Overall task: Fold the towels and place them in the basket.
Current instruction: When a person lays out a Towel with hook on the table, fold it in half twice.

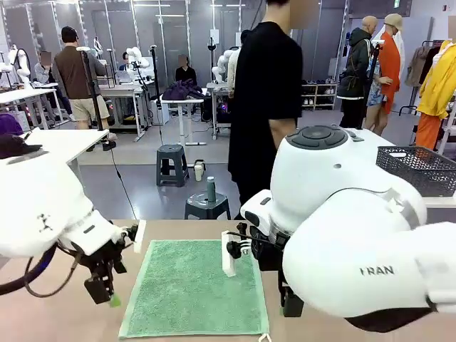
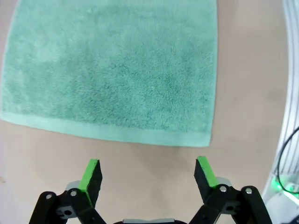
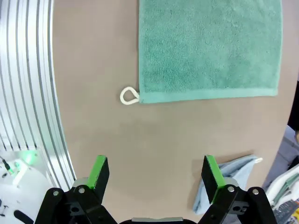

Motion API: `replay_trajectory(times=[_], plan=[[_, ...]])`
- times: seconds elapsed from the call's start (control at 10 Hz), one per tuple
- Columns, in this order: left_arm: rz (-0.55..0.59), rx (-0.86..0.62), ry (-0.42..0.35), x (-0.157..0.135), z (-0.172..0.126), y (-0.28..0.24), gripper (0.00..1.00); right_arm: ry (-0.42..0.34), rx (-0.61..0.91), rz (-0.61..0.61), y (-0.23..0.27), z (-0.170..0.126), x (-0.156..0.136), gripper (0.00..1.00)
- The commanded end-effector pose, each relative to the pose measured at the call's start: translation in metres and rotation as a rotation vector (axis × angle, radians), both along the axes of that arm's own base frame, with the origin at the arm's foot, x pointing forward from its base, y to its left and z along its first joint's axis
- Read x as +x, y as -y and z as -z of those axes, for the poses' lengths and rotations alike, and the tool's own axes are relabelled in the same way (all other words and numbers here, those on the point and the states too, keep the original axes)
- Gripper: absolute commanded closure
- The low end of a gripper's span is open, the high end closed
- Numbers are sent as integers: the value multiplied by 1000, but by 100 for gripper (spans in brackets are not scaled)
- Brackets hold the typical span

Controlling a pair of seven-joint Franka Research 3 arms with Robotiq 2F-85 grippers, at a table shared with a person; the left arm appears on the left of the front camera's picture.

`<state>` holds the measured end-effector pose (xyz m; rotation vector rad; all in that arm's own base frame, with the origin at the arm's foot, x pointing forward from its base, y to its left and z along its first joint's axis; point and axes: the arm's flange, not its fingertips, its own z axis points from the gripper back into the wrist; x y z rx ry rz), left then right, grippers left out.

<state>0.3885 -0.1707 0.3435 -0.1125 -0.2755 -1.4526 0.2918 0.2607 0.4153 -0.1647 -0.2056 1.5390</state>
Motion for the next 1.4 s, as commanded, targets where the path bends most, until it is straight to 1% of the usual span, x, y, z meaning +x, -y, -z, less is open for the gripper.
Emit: replay_trajectory(times=[0.0, 0.1, 0.5, 0.6, 0.7, 0.8, 0.9, 1.1, 1.2, 1.3], plan=[[-13, -9, 47, -78, 36, -20, 0, -14, 61, 67, 8, 14, -3, 0], [0, 0, 0, 0, 0, 0, 0, 0, 0, 0, 0, 0, 0, 0], [0, 0, 0, 0, 0, 0, 0, 0, 0, 0, 0, 0, 0, 0], [-4, 0, 12, 2, 2, 2, 0, -5, 12, 12, 0, 2, 2, 0], [-38, 26, 12, -8, 3, 4, 0, -45, 45, 14, -2, 17, 9, 0], [-51, 64, -20, -21, 5, 5, 0, -78, 52, 26, -2, 30, 13, 0], [-56, 93, -35, -34, 4, 4, 0, -89, 59, 24, -1, 40, 16, 0], [-57, 133, -32, -55, 1, 6, 0, -106, 86, 40, -5, 60, 18, 0], [-40, 148, -36, -59, 4, 5, 0, -108, 81, 40, -9, 68, 17, 0], [-18, 151, -51, -61, 8, 2, 0, -127, 102, 36, -9, 75, 18, 0]])
